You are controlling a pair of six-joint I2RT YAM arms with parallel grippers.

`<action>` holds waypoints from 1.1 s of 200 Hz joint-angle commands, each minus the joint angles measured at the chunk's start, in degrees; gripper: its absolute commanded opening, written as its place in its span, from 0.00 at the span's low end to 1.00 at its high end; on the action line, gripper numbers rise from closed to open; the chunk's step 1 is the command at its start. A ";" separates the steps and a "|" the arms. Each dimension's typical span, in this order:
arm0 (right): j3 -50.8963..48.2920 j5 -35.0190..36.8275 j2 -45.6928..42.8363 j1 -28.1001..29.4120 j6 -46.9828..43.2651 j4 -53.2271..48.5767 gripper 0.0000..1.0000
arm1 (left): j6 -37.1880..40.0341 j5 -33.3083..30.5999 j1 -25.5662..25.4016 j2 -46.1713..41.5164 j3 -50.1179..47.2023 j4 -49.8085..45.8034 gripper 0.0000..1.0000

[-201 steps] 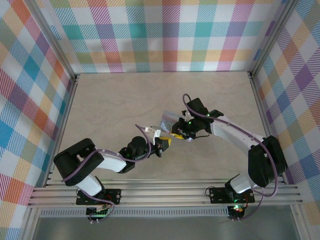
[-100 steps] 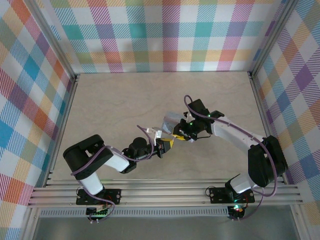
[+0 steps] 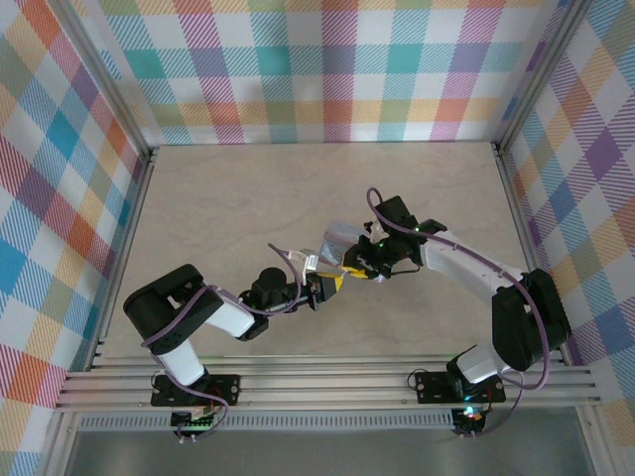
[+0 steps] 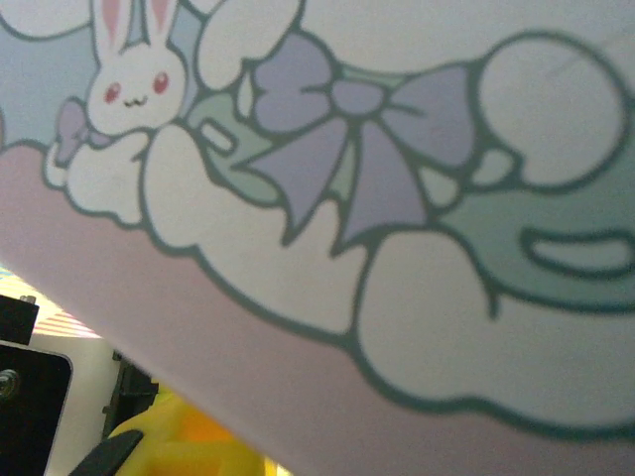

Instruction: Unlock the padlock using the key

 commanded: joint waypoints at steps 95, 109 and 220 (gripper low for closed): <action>0.34 -3.11 -0.68 0.49 -3.80 -1.88 0.00 | 5.57 -4.07 -1.27 -6.17 2.58 2.83 0.00; 0.10 -3.24 -0.52 0.46 -3.80 -1.64 0.00 | 7.39 -5.45 -2.14 -8.00 3.00 0.15 0.00; -0.69 -2.18 0.60 0.32 -2.58 1.39 0.00 | 0.21 -3.07 -3.21 2.57 5.73 5.62 0.00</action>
